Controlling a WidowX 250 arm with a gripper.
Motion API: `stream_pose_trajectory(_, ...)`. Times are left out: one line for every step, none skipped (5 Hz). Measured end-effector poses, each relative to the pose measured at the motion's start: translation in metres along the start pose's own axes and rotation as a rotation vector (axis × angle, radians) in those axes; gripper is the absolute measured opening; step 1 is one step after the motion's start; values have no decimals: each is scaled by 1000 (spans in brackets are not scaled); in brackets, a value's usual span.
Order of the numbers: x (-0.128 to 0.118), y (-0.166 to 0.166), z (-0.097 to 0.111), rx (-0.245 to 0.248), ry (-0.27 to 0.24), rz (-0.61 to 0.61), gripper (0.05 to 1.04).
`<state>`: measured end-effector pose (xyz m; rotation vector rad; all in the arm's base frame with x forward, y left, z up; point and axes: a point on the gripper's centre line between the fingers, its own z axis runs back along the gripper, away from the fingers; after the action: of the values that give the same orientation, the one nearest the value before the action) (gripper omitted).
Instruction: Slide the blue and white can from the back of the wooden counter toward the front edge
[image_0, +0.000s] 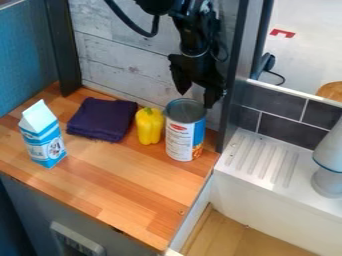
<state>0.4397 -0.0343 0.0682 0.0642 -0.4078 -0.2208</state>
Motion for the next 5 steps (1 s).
stream_pose_trajectory(-3,0,-3,2,-5,41,1001)
stream_pose_trajectory(-10,-2,-7,-2,-5,62,1001)
stream_pose_trajectory(-20,-7,-4,-22,1,96,1001)
stream_pose_trajectory(-31,-9,1,-35,8,136,1001)
stream_pose_trajectory(-45,-10,6,-33,18,158,1001)
